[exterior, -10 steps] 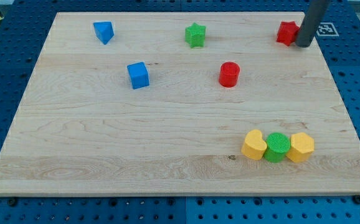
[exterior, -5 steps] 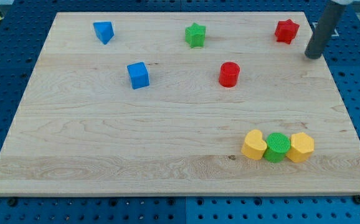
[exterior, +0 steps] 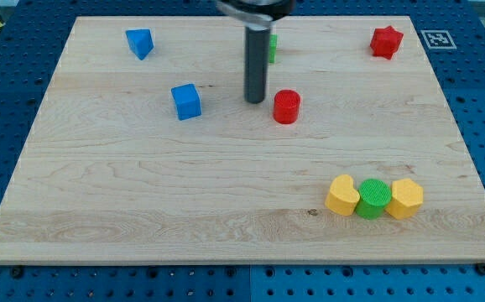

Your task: Move blue cube towards center left

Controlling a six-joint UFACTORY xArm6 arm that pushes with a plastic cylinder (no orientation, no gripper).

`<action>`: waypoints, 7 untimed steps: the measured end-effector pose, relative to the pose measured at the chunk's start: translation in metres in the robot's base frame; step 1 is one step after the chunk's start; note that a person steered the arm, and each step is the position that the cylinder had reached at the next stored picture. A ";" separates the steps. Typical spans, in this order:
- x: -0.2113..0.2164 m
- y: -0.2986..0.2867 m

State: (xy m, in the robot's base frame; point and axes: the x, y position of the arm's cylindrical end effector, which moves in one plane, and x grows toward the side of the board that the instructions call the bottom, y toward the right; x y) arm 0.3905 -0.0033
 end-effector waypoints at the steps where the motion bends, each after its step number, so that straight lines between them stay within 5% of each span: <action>1: 0.007 -0.048; 2: 0.007 -0.089; 4: -0.007 -0.084; 7: 0.027 -0.109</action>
State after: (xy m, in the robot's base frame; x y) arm 0.4171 -0.1127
